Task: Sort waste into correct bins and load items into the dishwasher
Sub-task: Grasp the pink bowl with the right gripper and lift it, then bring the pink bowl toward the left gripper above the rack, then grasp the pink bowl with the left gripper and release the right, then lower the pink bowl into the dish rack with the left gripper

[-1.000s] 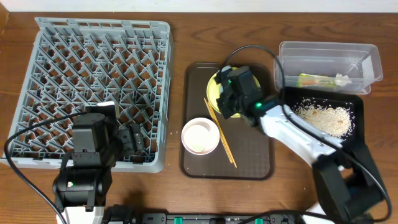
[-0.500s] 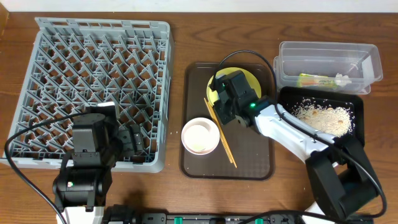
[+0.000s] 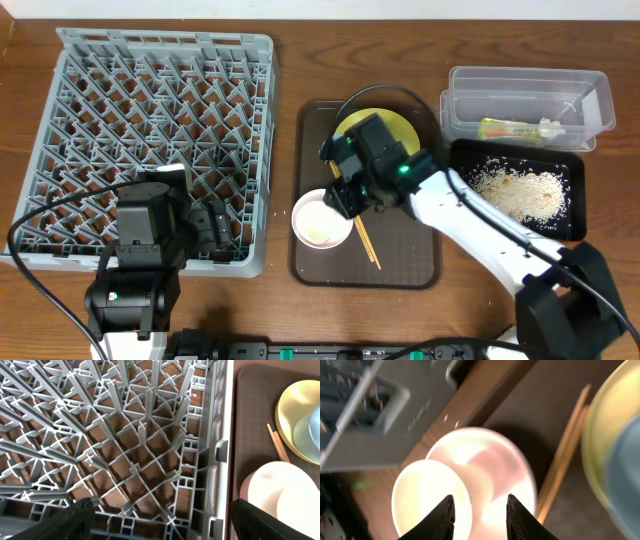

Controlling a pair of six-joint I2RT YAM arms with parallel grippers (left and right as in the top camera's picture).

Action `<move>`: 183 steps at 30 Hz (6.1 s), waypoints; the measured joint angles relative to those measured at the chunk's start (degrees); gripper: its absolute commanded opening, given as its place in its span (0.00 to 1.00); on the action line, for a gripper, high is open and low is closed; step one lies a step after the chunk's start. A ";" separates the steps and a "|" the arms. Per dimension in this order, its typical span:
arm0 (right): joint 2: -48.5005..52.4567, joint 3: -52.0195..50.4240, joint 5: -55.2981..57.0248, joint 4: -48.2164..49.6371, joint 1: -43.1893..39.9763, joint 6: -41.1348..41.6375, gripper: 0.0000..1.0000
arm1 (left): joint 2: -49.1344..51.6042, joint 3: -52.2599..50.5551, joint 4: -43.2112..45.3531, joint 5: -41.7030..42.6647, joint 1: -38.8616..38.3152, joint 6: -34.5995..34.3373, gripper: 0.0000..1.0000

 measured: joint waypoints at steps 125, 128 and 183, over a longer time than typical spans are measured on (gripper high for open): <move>-4.00 6.03 -50.38 14.78 -19.19 8.33 0.01 | 27.54 -0.24 67.69 74.49 -7.87 -25.75 0.83; -4.00 6.03 -50.51 14.80 -19.17 8.33 0.01 | 27.54 -0.24 68.00 74.47 -7.93 -25.92 0.83; -3.96 6.01 -34.95 -3.17 -29.92 4.13 0.37 | 27.54 -0.11 45.40 56.24 4.22 -13.33 0.34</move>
